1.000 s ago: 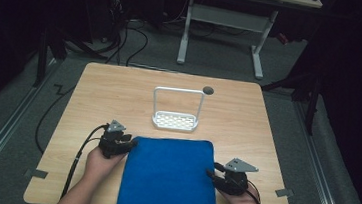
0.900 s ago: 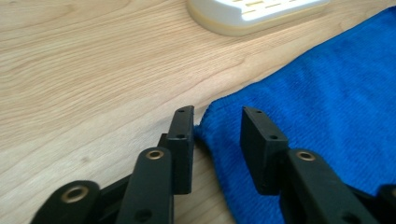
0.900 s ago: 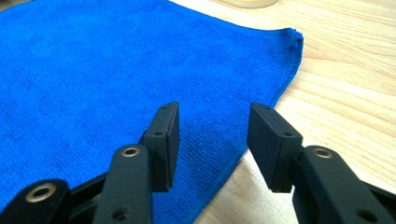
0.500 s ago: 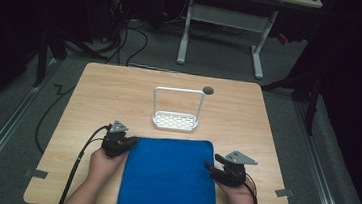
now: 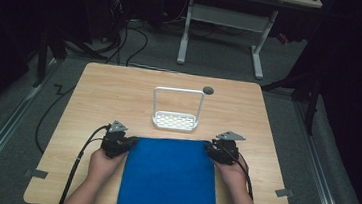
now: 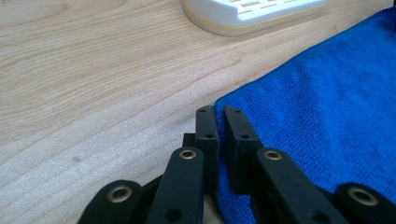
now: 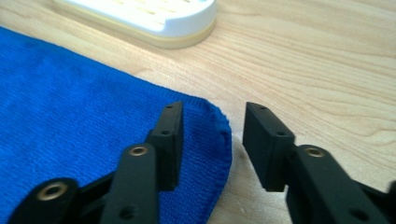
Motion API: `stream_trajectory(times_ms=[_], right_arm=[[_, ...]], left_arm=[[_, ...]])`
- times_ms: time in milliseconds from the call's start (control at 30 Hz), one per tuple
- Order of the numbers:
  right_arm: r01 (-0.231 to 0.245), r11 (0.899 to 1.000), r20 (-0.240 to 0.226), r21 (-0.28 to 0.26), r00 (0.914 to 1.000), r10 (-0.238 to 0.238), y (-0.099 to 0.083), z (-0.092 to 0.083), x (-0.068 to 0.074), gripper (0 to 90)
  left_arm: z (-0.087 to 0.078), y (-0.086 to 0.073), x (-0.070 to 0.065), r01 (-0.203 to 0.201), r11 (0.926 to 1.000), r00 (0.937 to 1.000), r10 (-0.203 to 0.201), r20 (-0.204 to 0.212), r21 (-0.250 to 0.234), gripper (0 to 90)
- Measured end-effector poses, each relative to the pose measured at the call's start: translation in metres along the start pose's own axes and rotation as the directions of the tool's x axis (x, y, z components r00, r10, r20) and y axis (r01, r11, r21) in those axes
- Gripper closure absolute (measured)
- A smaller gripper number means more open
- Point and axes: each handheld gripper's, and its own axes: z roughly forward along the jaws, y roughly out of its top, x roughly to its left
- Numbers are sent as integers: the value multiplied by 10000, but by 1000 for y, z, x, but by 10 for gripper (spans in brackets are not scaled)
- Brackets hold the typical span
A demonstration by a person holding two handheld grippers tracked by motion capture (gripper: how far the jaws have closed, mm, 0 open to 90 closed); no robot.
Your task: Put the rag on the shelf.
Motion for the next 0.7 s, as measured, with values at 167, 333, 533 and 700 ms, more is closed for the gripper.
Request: stream_trajectory(times_ms=[167,333,533,700], right_arm=[[-137,9999,-167,104,9998,138,-2,3,1,678],[39,9999,-189,-135,9998,-42,-5,4,1,833],[67,9994,-358,-348,9993,-79,-5,2,2,880],[-155,9947,-503,-1018,9987,104,-5,-9,2,882]], left_arm=[[0,0,0,12,10000,10000,-12,6,-2,851],[0,0,1,66,10000,10000,-66,51,22,852],[0,0,0,79,10000,10000,-79,-41,-25,855],[-3,-1,0,42,9997,10000,-42,7,-220,867]])
